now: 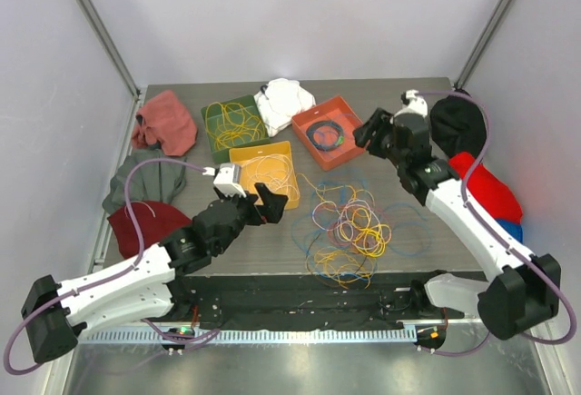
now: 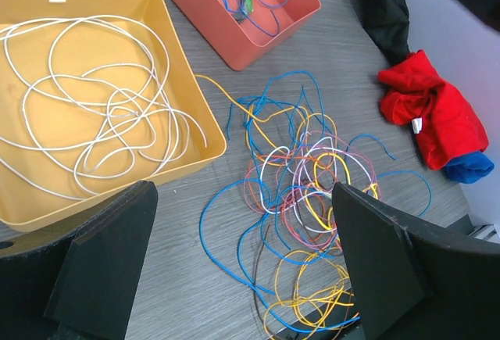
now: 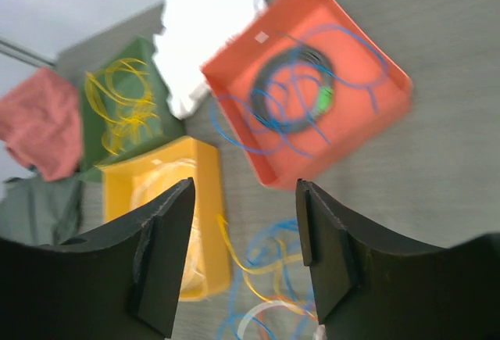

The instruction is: Untangle the cables

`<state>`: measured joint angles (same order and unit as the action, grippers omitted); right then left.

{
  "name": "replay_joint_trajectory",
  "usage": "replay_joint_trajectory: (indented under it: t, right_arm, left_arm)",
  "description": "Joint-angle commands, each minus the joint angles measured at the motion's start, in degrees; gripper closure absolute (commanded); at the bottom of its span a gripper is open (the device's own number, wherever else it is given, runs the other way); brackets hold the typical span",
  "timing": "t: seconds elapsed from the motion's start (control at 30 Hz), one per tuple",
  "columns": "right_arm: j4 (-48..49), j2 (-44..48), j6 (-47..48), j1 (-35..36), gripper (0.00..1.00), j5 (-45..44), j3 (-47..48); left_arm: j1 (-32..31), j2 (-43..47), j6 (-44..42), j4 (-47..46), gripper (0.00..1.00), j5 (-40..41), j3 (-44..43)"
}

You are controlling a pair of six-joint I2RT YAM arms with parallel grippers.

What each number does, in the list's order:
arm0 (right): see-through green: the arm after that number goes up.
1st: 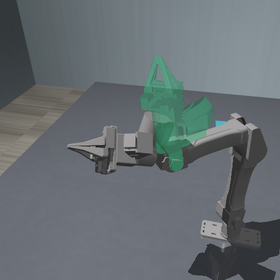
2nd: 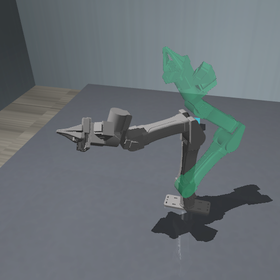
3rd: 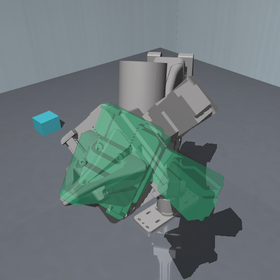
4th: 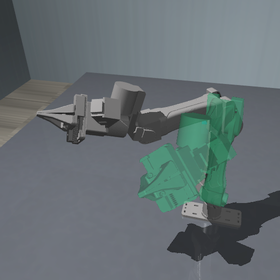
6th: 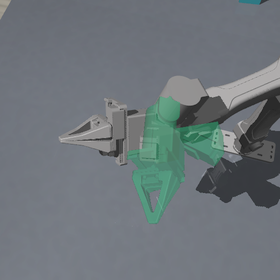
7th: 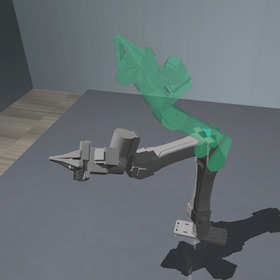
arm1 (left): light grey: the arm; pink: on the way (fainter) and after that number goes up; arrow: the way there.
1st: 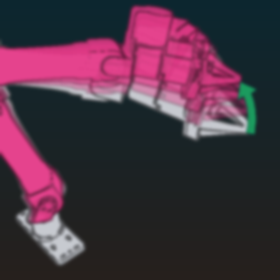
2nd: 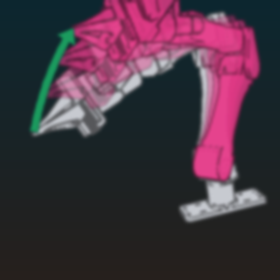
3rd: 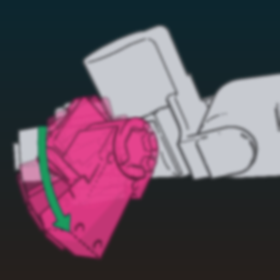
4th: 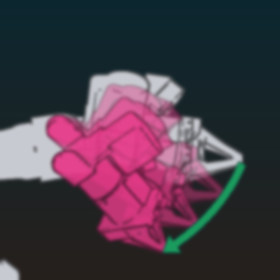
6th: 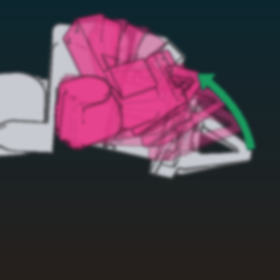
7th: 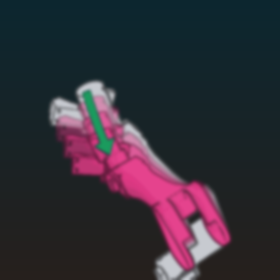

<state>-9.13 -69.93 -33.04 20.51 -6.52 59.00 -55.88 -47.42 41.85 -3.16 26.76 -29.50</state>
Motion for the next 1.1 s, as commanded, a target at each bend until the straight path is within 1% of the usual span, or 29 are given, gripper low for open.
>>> replay_joint_trajectory:
  t: [0.0,0.1,0.2,0.3,0.4,0.57,0.6,0.73,0.8,0.83,0.93,0.97,1.03,1.07]
  right_arm:
    - [-3.0,3.4,1.5,0.0,0.41,-4.8,-10.0]
    - [-1.7,4.9,0.3,-0.1,0.42,-3.4,-15.3]
    - [0.2,5.3,0.3,0.0,0.43,-2.7,-18.6]
    - [0.4,3.8,1.4,-0.1,0.44,-3.1,-19.8]
    - [0.3,1.1,1.5,0.0,0.44,-4.2,-20.6]
    - [5.2,-2.3,1.6,-0.1,0.45,-5.2,-21.8]
    - [5.7,-4.3,1.9,0.0,0.45,-5.2,-21.3]
    - [5.8,-10.2,2.8,0.0,0.49,-5.6,-18.2]
    - [6.7,-11.3,2.3,0.0,0.52,-5.8,-18.0]
    - [7.8,-12.1,2.1,0.0,0.53,-6.0,-18.0]
    - [8.7,-13.7,1.7,0.0,0.63,-7.2,-17.3]
    - [8.8,-14.3,1.6,0.0,0.72,-7.8,-17.1]
    - [8.8,-14.0,0.8,-0.1,0.8,-9.0,-17.3]
    - [10.7,-13.0,0.7,0.0,0.86,-9.2,-17.4]
  left_arm:
    - [-0.1,-1.3,0.8,-4.0,0.0,-0.7,-0.3]
    - [0.0,-2.6,1.1,-4.3,0.0,-1.9,-0.7]
    - [-0.1,-3.6,1.7,-4.1,0.0,-2.9,-1.2]
    - [0.0,-3.4,2.1,-3.8,0.0,-3.4,-1.1]
    - [0.0,-3.3,2.3,-3.3,0.0,-3.0,-1.0]
    - [0.0,-3.4,2.7,-3.2,0.0,-3.1,-0.7]
    - [0.0,-3.5,2.8,-3.2,0.0,-3.1,-0.9]
    - [-0.1,-3.3,2.5,-2.4,0.0,-2.9,-1.2]
    - [0.0,-3.0,2.5,-2.1,0.0,-2.8,-1.0]
    - [-0.1,-2.9,2.4,-1.9,0.0,-2.6,-1.0]
    - [-0.1,-2.6,2.2,-1.9,0.0,-2.2,-0.7]
    - [0.0,-2.6,2.1,-1.9,0.0,-2.2,-0.7]
    - [-0.1,-2.7,1.9,-2.0,0.0,-2.2,-0.7]
    - [0.0,-2.6,1.8,-1.9,0.0,-2.2,-0.8]
